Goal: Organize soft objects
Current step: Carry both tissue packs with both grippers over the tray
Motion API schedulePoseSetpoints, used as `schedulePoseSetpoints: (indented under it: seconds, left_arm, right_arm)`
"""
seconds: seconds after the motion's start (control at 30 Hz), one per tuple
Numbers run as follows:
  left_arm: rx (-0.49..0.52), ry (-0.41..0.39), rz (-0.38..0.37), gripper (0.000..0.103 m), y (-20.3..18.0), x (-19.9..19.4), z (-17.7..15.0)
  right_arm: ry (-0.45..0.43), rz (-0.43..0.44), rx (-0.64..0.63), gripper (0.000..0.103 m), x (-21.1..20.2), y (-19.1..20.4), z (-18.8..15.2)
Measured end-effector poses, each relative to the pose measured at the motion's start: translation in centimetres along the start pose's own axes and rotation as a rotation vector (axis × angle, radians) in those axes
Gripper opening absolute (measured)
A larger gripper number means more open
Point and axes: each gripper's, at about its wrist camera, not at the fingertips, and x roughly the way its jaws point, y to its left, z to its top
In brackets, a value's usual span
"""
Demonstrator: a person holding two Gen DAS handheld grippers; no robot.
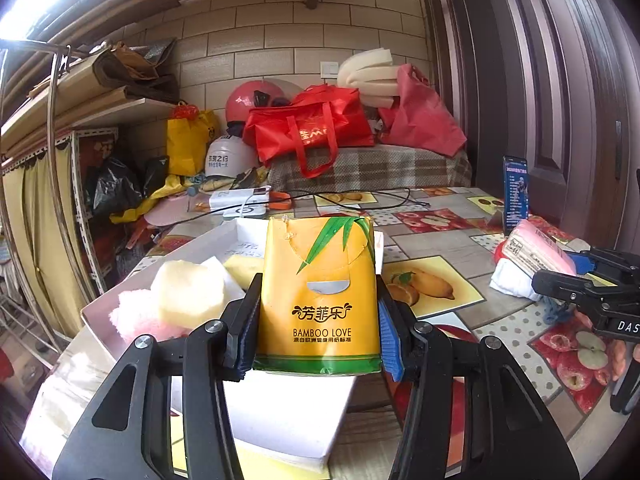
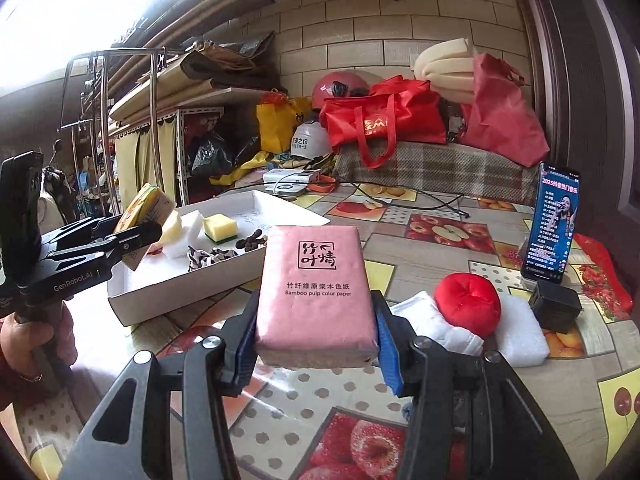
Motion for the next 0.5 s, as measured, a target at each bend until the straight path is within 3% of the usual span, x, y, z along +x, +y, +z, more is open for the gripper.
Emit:
schedulePoseSetpoints:
  seconds: [0.2,0.5]
  left_arm:
    - [-0.052,0.007,0.094,0.05,3.9,1.2,0.0]
    - [-0.112,0.023,0.181,0.05,7.0,3.6,0.4]
  right_arm:
    - [-0.007,0.001,-0.007,0.05,2.1,1.5,0.9]
    - [0.01,0.0,0.082,0.05,6.9,2.4,2.8]
